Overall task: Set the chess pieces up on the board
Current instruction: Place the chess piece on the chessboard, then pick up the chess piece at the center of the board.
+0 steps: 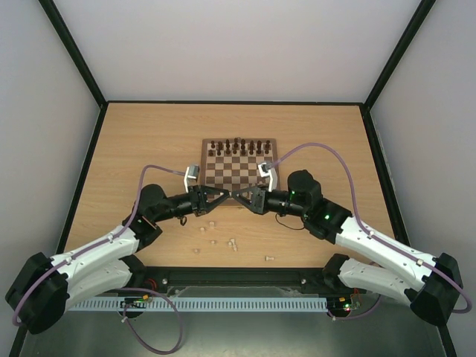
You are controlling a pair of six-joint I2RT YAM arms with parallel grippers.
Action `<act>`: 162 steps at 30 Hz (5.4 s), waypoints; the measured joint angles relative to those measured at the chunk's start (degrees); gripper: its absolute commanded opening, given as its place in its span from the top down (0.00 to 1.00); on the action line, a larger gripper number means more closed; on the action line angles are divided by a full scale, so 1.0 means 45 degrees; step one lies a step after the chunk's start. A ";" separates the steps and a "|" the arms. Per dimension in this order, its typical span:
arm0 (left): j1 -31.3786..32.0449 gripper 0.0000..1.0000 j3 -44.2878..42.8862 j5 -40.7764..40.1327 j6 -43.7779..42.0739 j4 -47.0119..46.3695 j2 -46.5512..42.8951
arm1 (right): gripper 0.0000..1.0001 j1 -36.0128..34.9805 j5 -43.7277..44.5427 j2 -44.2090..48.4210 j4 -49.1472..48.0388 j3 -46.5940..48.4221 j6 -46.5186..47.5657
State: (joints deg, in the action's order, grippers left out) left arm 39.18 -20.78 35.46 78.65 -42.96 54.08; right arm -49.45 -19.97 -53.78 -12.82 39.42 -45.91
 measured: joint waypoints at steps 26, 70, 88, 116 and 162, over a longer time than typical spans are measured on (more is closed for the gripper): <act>-0.3201 0.20 -0.2254 -0.1763 -0.5445 0.9360 -0.3133 | 0.95 0.0165 0.4697 -0.6504 1.2070 1.0414 0.4585; -0.4498 0.21 -0.1593 -0.1341 -0.7208 1.0472 -0.1923 | 0.94 -0.0267 0.6834 -1.3537 1.4455 1.2667 0.6445; -0.4503 0.21 -0.1583 -0.1316 -0.7208 1.0433 -0.1923 | 0.91 -0.0267 0.7082 -1.3935 1.4246 1.2604 0.6552; -0.4634 0.21 -0.1583 -0.1219 -0.7242 1.0263 -0.1826 | 0.85 -0.0223 0.7310 -1.4154 1.4090 1.2682 0.6698; -0.5965 0.20 -0.2123 -0.1268 -0.8034 1.1565 -0.2147 | 0.51 -0.2856 0.5037 -0.9394 1.1652 0.8587 0.5897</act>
State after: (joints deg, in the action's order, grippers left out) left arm 12.34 -30.33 29.76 42.50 9.08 44.42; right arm -62.30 2.70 -96.05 39.62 78.06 -19.38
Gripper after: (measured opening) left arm 0.800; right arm 0.472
